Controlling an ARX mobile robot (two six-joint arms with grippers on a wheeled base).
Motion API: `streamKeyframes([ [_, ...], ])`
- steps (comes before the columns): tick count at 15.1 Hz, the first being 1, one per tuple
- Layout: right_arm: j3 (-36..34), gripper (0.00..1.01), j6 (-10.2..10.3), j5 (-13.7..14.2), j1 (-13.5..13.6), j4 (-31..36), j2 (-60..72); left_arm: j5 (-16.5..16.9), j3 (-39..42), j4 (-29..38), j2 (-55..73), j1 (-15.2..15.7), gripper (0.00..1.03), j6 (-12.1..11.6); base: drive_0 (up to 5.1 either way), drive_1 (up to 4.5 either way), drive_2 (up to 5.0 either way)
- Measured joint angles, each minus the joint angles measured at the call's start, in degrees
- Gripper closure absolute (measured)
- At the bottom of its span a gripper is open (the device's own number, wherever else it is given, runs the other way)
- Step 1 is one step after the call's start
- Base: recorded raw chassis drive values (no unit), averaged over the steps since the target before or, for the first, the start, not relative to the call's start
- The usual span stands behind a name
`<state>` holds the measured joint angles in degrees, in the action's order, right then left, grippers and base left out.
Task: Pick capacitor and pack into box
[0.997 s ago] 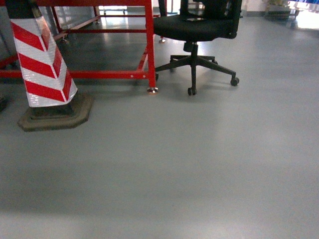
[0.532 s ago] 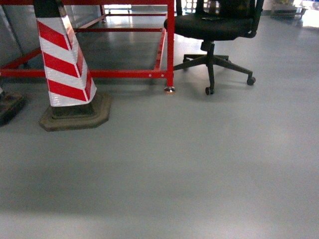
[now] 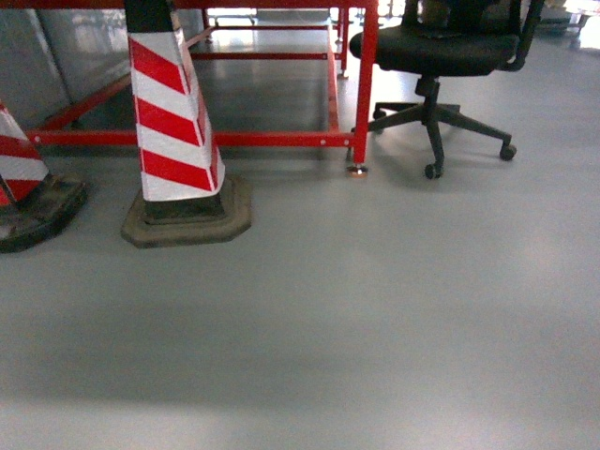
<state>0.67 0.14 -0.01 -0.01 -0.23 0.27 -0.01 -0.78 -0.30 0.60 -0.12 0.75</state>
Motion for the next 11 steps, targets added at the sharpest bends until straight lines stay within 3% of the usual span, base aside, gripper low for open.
streamKeyframes([
  [11,0.0,0.03,0.0,0.02,0.0,0.24,0.0,-0.04,0.0,-0.02,0.0,0.0,0.59,0.0,-5.0,2.44,2.4],
])
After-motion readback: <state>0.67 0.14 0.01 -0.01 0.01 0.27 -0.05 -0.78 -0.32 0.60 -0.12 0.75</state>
